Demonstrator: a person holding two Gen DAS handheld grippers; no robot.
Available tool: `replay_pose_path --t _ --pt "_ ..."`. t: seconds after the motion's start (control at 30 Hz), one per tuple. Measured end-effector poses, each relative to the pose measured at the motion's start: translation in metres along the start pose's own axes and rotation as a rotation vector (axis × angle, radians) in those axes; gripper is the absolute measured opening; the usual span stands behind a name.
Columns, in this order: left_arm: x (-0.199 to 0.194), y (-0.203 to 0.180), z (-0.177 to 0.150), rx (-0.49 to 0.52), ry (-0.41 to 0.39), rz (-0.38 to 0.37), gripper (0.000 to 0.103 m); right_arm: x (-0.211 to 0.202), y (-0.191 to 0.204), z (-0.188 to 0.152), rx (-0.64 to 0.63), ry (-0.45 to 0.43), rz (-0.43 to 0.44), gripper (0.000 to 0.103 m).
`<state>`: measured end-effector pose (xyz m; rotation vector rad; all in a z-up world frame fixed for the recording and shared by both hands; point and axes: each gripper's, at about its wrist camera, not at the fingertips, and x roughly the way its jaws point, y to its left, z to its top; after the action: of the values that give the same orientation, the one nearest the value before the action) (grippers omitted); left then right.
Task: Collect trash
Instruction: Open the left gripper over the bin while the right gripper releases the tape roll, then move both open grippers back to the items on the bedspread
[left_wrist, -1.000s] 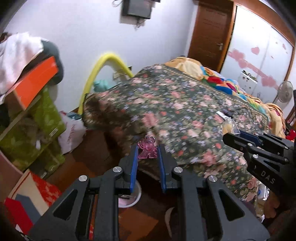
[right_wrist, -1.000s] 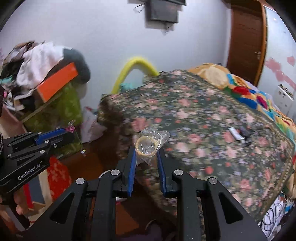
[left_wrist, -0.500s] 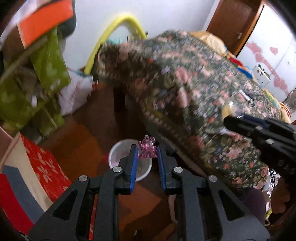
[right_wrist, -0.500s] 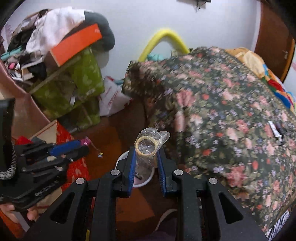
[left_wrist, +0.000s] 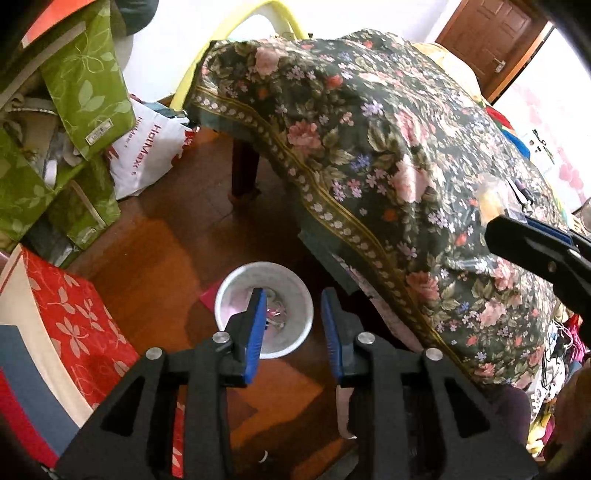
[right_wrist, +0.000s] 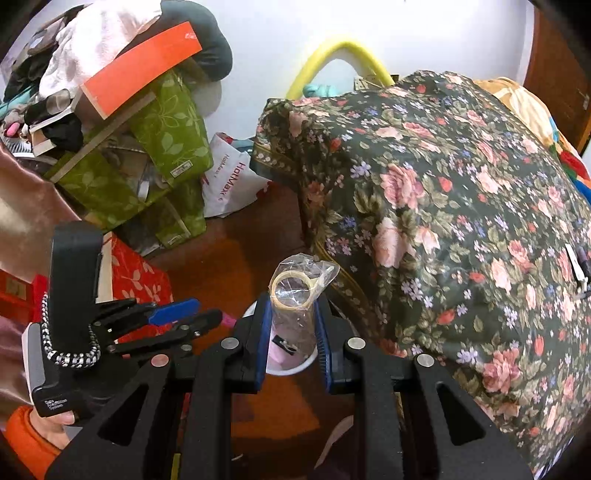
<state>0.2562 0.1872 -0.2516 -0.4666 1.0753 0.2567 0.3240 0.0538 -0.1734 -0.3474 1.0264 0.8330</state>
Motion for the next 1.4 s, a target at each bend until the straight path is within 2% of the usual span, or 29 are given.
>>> replay_pose_path --t 0.3,0.33,0.43,0.47,0.7,0.93,1.13,1.4 --pt "-0.039 0.007 -0.002 0.043 -0.053 0.087 0.029 0.001 0.021 0.013 -0.040 0.009 0.075 0.022" --pt "-0.043 0.007 -0.003 0.049 -0.060 0.094 0.029 0.002 0.021 0.014 -0.037 0.017 0.085 0.028" --pt "-0.059 0.006 -0.005 0.053 -0.086 0.105 0.037 0.000 0.021 0.014 -0.009 0.023 0.111 0.058" --pt "-0.062 0.006 -0.006 0.053 -0.092 0.107 0.037 -0.002 0.020 0.013 -0.003 0.014 0.109 0.060" --pt "-0.093 -0.006 -0.011 0.061 -0.141 0.103 0.037 -0.025 0.011 0.006 0.014 -0.014 0.059 0.060" --pt "-0.127 -0.040 -0.011 0.100 -0.209 0.079 0.037 -0.071 -0.005 -0.004 0.006 -0.104 -0.018 0.060" --pt "-0.146 -0.088 -0.002 0.150 -0.260 0.043 0.038 -0.120 -0.039 -0.015 0.042 -0.195 -0.076 0.060" --pt "-0.140 -0.175 0.017 0.235 -0.278 -0.044 0.039 -0.175 -0.110 -0.037 0.128 -0.263 -0.192 0.060"
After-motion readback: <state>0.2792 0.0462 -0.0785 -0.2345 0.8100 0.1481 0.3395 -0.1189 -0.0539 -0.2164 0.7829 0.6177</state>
